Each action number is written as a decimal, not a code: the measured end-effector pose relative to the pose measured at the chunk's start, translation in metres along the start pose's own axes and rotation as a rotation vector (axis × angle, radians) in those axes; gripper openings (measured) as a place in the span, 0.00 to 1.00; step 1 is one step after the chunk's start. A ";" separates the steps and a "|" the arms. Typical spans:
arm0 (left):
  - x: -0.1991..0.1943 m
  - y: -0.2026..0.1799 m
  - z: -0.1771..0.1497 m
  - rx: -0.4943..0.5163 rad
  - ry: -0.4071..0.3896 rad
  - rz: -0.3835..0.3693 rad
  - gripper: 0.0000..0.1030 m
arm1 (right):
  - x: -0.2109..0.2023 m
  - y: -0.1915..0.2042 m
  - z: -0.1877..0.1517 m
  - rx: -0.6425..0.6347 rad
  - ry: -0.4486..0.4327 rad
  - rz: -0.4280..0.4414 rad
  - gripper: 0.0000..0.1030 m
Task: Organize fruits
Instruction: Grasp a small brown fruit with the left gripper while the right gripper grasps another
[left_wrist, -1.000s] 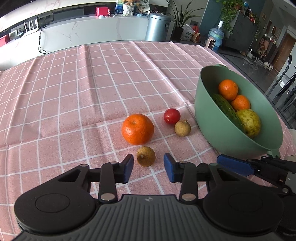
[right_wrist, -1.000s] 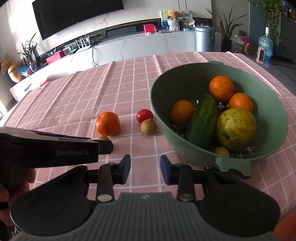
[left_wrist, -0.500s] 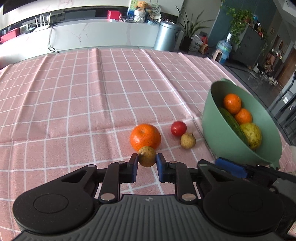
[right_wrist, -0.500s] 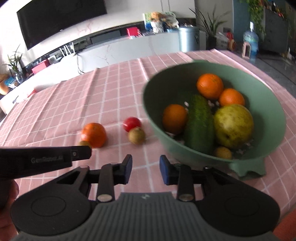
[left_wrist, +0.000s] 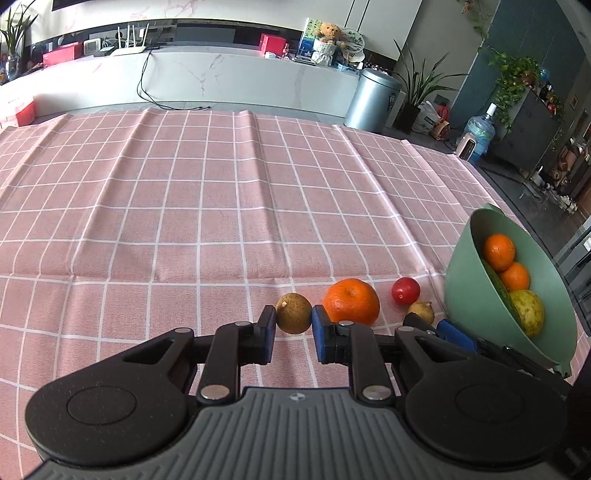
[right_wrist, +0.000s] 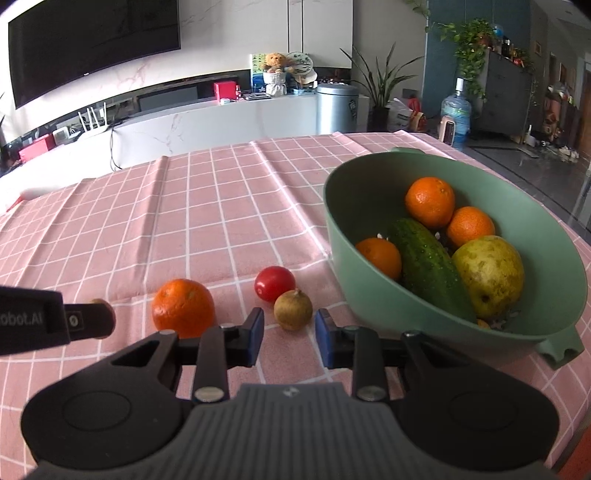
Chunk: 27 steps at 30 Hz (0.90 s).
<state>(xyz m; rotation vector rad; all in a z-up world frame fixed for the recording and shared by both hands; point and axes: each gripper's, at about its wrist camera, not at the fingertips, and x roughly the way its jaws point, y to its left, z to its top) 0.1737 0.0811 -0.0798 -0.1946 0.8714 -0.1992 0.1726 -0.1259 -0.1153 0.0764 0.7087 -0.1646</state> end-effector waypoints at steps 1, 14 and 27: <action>0.000 0.001 0.000 0.000 0.001 -0.002 0.22 | 0.003 0.001 0.000 0.002 0.004 -0.006 0.24; 0.003 0.001 0.000 -0.002 0.008 -0.008 0.22 | 0.006 -0.008 0.008 0.013 0.046 0.025 0.17; -0.012 -0.022 -0.017 0.050 0.047 -0.030 0.22 | -0.034 -0.037 -0.007 -0.033 0.178 0.203 0.16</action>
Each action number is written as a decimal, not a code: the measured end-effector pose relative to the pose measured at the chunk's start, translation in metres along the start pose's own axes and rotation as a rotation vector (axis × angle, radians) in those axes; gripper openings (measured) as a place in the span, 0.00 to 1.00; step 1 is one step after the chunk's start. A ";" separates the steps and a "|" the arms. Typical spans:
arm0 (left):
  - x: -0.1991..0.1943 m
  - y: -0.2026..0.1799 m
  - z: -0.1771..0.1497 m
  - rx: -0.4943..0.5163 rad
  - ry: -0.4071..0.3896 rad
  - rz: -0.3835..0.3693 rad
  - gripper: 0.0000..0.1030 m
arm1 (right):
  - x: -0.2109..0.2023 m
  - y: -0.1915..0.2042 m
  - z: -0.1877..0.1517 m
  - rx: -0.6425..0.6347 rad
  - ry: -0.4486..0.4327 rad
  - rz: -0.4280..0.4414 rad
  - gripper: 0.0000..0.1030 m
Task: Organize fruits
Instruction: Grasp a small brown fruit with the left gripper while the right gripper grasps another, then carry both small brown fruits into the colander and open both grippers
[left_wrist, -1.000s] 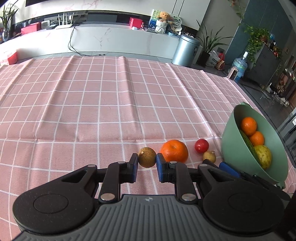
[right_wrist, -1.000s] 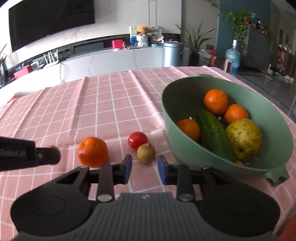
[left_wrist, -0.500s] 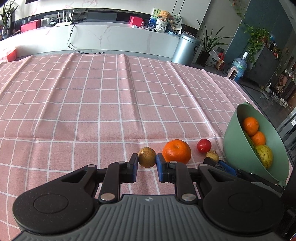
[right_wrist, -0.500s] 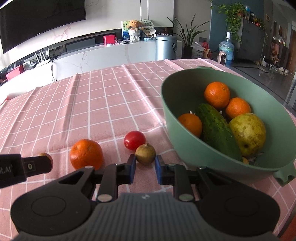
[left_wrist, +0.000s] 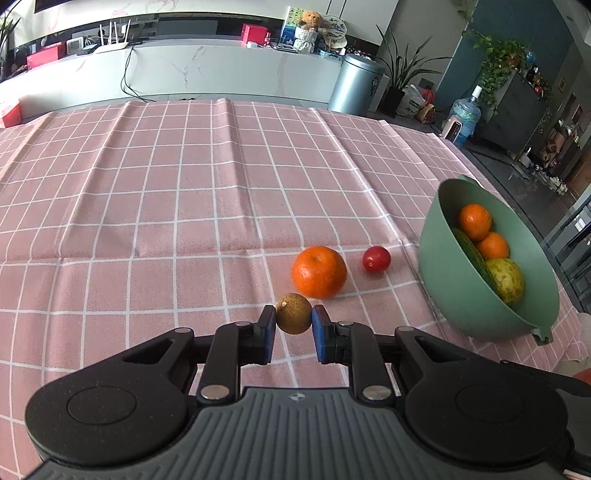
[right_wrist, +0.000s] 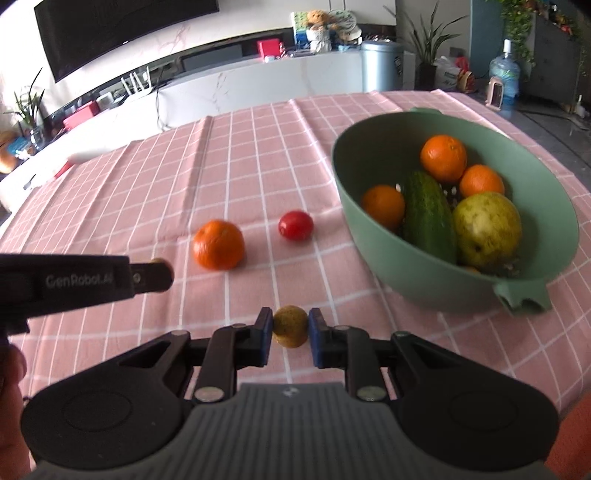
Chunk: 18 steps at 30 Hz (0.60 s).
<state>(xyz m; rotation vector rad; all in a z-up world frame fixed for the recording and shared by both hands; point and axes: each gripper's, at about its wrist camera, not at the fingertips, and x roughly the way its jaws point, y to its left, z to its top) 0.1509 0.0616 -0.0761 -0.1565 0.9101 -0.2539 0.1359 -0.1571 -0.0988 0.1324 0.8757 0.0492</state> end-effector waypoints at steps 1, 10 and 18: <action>-0.001 -0.003 -0.002 0.007 0.006 -0.004 0.22 | -0.002 -0.002 -0.003 -0.004 0.006 0.005 0.16; 0.001 -0.011 -0.009 0.021 0.032 -0.002 0.22 | -0.003 -0.003 -0.007 -0.064 -0.018 0.032 0.17; 0.005 -0.008 -0.009 0.010 0.042 -0.005 0.22 | -0.001 0.003 -0.015 -0.121 -0.068 0.017 0.29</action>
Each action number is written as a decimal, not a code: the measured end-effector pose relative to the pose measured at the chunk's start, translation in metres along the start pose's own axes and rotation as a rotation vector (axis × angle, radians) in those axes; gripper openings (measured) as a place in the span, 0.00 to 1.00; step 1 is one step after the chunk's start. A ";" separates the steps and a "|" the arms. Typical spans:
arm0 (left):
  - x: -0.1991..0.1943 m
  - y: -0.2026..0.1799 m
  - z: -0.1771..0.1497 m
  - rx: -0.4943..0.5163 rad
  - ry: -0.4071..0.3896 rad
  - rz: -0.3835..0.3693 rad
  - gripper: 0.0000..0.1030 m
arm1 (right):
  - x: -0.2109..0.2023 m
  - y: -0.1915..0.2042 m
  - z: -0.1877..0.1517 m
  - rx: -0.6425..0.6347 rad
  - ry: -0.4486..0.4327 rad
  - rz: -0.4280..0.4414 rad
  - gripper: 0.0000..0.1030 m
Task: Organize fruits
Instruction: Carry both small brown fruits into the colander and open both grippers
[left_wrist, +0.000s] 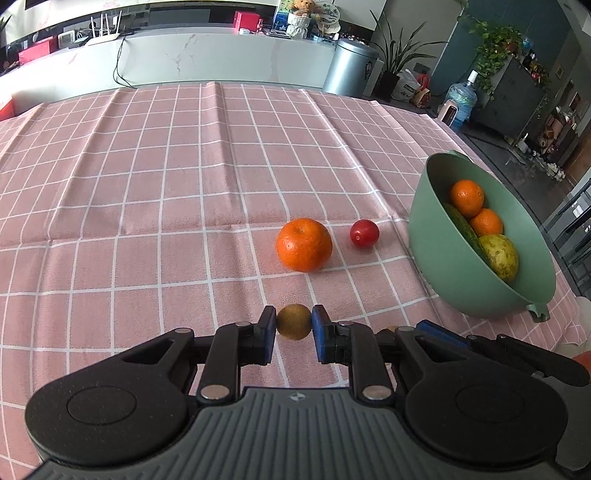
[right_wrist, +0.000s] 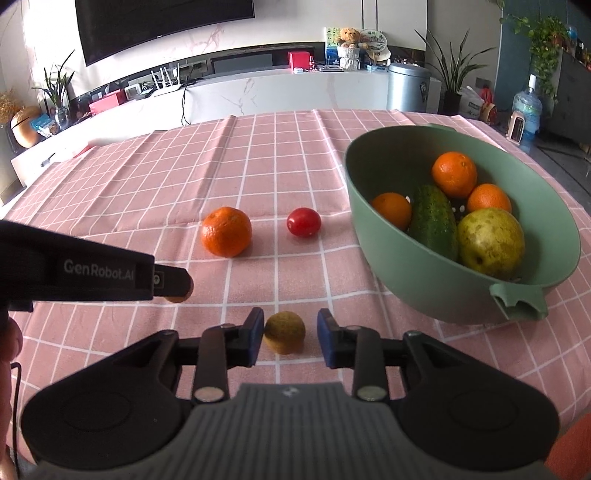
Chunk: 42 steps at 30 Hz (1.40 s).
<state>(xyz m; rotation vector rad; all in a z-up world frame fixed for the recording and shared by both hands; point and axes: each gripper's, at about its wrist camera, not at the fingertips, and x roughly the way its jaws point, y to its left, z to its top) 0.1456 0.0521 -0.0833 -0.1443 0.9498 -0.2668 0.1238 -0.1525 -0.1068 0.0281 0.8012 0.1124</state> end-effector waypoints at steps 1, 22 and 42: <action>0.000 0.000 0.000 0.000 0.000 -0.001 0.22 | 0.001 0.001 0.000 -0.004 -0.003 -0.002 0.29; -0.011 0.003 -0.017 0.004 0.122 -0.064 0.25 | 0.005 -0.008 0.001 0.043 0.066 0.103 0.20; -0.009 -0.021 -0.022 0.115 0.038 0.027 0.25 | -0.033 -0.022 0.001 0.034 0.030 0.111 0.20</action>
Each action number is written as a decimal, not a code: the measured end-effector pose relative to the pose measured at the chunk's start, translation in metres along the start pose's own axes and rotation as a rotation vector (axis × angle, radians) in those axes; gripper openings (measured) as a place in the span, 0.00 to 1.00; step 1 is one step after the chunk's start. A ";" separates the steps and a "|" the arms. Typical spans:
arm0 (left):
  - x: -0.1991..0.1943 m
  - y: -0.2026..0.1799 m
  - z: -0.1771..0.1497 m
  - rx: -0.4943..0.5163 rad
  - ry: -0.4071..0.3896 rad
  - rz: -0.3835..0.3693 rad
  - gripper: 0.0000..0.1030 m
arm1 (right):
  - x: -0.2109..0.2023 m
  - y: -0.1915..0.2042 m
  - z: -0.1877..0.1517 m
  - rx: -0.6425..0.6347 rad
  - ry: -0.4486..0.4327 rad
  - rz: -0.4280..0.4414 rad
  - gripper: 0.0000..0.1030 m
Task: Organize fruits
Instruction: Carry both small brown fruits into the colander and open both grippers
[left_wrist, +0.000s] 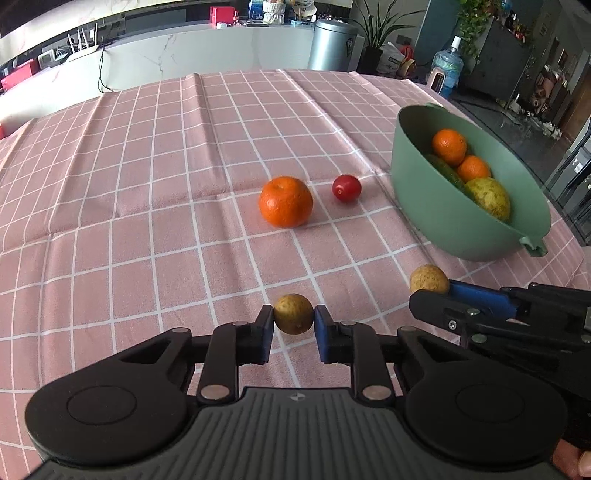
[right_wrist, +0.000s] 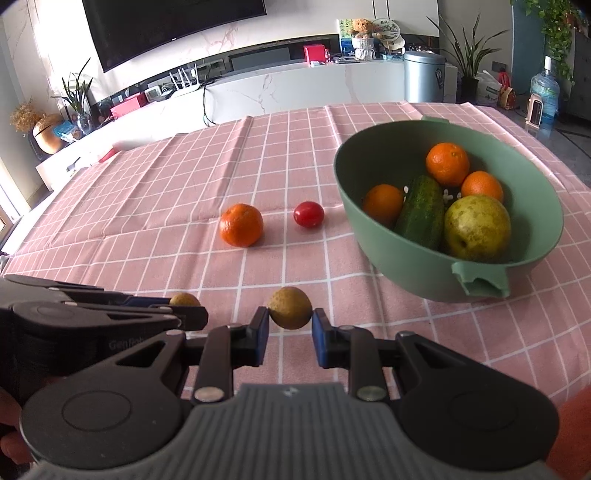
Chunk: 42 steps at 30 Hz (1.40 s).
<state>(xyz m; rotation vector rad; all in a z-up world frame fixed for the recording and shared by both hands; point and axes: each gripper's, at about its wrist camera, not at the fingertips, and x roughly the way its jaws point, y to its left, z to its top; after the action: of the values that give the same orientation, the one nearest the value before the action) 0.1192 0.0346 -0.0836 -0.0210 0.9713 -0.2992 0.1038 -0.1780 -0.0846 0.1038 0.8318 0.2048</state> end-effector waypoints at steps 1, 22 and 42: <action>-0.003 -0.003 0.003 0.004 -0.008 -0.003 0.25 | -0.003 -0.001 0.001 0.000 -0.007 -0.002 0.20; 0.006 -0.109 0.092 0.171 -0.054 -0.143 0.25 | -0.044 -0.086 0.047 0.073 -0.099 -0.137 0.20; 0.062 -0.133 0.114 0.288 0.180 -0.045 0.25 | -0.008 -0.109 0.058 0.063 0.086 -0.100 0.20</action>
<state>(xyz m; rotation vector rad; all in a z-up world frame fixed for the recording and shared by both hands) 0.2130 -0.1222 -0.0490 0.2506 1.0992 -0.4869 0.1567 -0.2868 -0.0589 0.1124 0.9269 0.0892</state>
